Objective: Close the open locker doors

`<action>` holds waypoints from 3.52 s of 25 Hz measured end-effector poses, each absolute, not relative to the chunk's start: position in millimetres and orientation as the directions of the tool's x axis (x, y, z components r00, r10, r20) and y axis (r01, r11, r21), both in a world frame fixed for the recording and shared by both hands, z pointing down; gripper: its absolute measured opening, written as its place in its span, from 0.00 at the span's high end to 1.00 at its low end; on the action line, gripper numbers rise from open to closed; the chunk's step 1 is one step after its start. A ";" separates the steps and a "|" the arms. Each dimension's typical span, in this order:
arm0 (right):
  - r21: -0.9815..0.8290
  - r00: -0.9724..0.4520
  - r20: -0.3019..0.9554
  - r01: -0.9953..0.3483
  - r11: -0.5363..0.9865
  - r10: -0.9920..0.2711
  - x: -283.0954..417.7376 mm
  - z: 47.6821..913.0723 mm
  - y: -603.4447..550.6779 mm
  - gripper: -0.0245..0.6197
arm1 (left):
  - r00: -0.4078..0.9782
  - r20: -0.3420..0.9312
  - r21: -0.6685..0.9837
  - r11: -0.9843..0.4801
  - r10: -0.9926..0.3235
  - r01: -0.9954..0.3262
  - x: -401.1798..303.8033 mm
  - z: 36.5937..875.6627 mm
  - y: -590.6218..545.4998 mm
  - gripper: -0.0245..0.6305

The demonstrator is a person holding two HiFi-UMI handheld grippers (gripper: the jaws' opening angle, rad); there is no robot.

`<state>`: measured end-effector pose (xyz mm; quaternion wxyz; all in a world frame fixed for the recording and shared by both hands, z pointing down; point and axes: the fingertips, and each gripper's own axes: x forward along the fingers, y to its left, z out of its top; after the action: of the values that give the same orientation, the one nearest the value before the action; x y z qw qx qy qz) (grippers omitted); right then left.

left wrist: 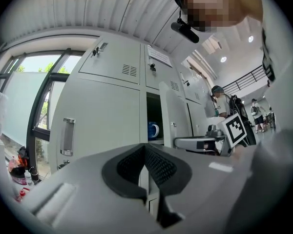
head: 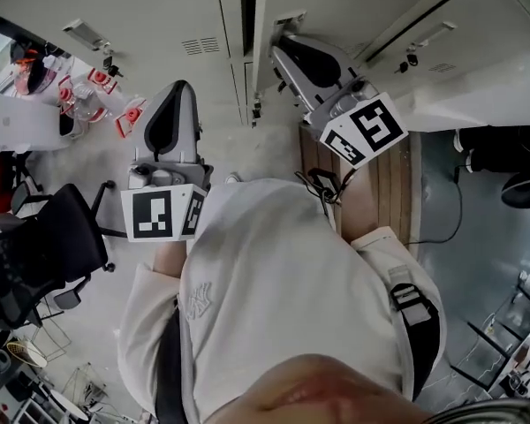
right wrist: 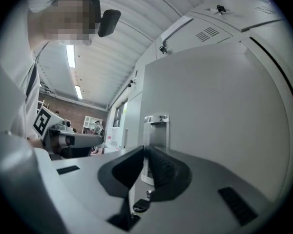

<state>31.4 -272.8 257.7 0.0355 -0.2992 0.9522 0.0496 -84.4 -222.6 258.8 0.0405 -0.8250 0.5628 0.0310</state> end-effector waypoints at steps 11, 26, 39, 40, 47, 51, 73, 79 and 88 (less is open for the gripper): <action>0.033 -0.674 -0.096 -0.738 0.674 -0.732 12.8 257.8 -340.6 0.93 | 0.304 -0.097 -0.024 -0.303 -0.948 -0.953 -140.1 254.5 -233.0 0.96; 0.102 -0.468 -0.036 -0.881 0.462 -0.883 11.1 259.4 -356.7 0.93 | 0.296 -0.097 -0.012 -0.297 -0.950 -0.955 -173.9 255.0 -227.6 0.96; 0.050 -0.423 -0.087 -0.906 0.420 -0.902 12.2 240.2 -299.9 0.93 | 0.359 -0.089 -0.002 -0.360 -0.929 -0.933 -186.4 259.6 -206.9 0.96; 0.051 -0.441 -0.105 -0.898 0.438 -0.891 8.3 234.0 -287.7 0.93 | 0.367 -0.086 -0.001 -0.368 -0.926 -0.930 -186.4 260.9 -205.6 0.96; 0.040 -0.506 -0.068 -0.863 0.504 -0.860 -6.3 248.4 -208.9 0.93 | 0.444 -0.041 0.016 -0.445 -0.895 -0.895 -166.3 279.5 -190.6 0.96; 0.003 -0.501 -0.002 -0.866 0.501 -0.866 -4.3 273.7 -179.7 0.94 | 0.485 -0.020 0.028 -0.485 -0.874 -0.874 -143.4 288.4 -172.3 0.96; -0.056 -0.520 0.079 -0.854 0.517 -0.851 63.8 310.3 -28.0 0.94 | 0.529 -0.015 0.038 -0.529 -0.849 -0.848 -31.7 299.6 -29.7 0.96; -0.054 -0.502 0.071 -0.865 0.499 -0.862 77.4 307.7 -12.7 0.94 | 0.550 -0.023 0.029 -0.550 -0.835 -0.835 -18.3 294.7 -17.0 0.96; -0.050 -0.479 0.084 -0.878 0.476 -0.874 89.9 308.9 -2.4 0.94 | 0.578 -0.025 0.030 -0.578 -0.816 -0.815 -2.5 293.5 -9.5 0.96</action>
<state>89.9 -2.4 308.9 -0.0233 -0.5098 0.8589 -0.0429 -2.5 -9.5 293.5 -0.0075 -0.8881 0.4592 0.0178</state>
